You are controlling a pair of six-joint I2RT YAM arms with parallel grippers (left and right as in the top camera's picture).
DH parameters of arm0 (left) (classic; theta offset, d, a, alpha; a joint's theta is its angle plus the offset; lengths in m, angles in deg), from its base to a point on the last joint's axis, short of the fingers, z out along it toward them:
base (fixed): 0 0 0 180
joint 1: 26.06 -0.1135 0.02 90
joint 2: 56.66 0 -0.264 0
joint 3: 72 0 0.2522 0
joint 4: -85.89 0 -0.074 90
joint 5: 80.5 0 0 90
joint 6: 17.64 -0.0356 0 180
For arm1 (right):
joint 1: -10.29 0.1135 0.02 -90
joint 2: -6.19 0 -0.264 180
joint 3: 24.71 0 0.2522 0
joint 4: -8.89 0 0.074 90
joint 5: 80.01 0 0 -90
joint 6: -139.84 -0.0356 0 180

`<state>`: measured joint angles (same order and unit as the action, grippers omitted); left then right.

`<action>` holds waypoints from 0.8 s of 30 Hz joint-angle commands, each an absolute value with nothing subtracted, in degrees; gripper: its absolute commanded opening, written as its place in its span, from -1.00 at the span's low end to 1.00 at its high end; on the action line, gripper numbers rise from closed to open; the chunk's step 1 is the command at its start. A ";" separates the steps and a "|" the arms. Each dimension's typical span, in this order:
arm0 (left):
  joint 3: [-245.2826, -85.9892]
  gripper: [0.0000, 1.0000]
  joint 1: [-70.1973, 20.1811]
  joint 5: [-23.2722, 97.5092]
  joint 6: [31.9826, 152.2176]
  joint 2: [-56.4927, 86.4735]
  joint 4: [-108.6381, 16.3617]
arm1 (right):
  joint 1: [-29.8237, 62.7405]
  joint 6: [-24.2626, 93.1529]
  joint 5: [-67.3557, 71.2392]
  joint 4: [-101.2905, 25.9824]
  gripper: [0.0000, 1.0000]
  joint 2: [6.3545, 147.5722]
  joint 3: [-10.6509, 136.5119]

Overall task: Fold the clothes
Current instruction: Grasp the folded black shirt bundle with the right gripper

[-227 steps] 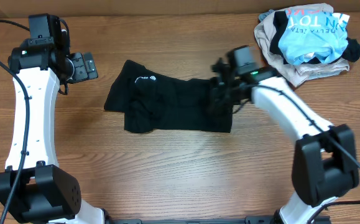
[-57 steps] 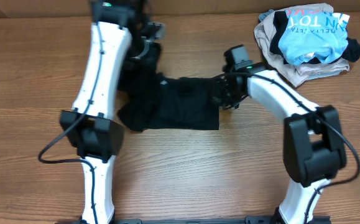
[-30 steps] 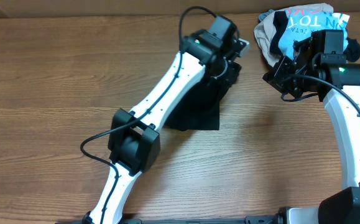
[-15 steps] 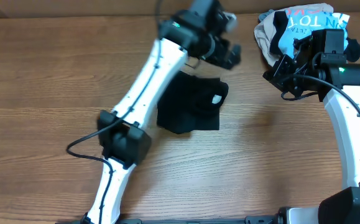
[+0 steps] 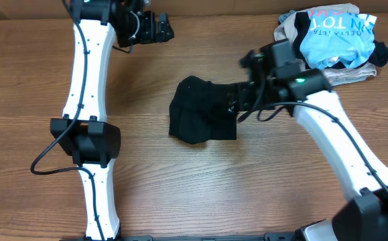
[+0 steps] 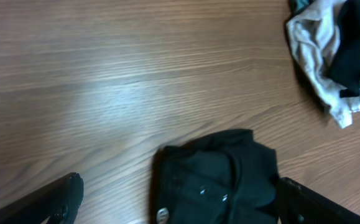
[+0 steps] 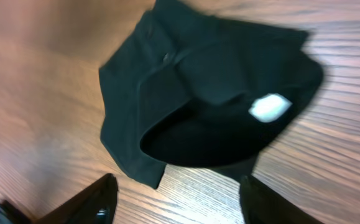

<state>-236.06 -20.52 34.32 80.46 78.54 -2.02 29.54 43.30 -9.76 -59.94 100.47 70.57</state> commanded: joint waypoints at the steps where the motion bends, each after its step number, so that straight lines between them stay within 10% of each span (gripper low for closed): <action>1: -236.98 0.99 -21.17 34.58 76.70 78.23 -0.93 | 32.93 50.18 -7.66 -59.54 0.39 105.59 70.00; 11: -236.98 1.00 -21.26 32.38 73.60 78.23 1.35 | 35.79 51.82 -10.57 -55.61 0.39 113.58 70.00; 13: -236.98 1.00 -21.26 31.44 73.58 78.26 1.43 | 35.79 51.80 -10.64 -55.52 0.19 113.58 70.00; 14: -236.98 1.00 -21.26 31.35 73.58 78.26 1.43 | 35.79 51.78 -10.59 -55.70 -0.14 113.58 70.00; 15: -236.98 1.00 -21.26 31.35 73.58 78.26 1.46 | 35.46 50.93 -10.35 -56.59 -0.92 113.58 70.07; 24: -236.98 0.99 -21.26 29.40 72.48 78.26 2.59 | 28.99 39.30 -8.95 -73.86 -0.92 113.58 73.37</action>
<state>-236.06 -21.39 30.95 74.71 78.54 2.31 31.86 44.08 -9.52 -70.89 114.26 71.47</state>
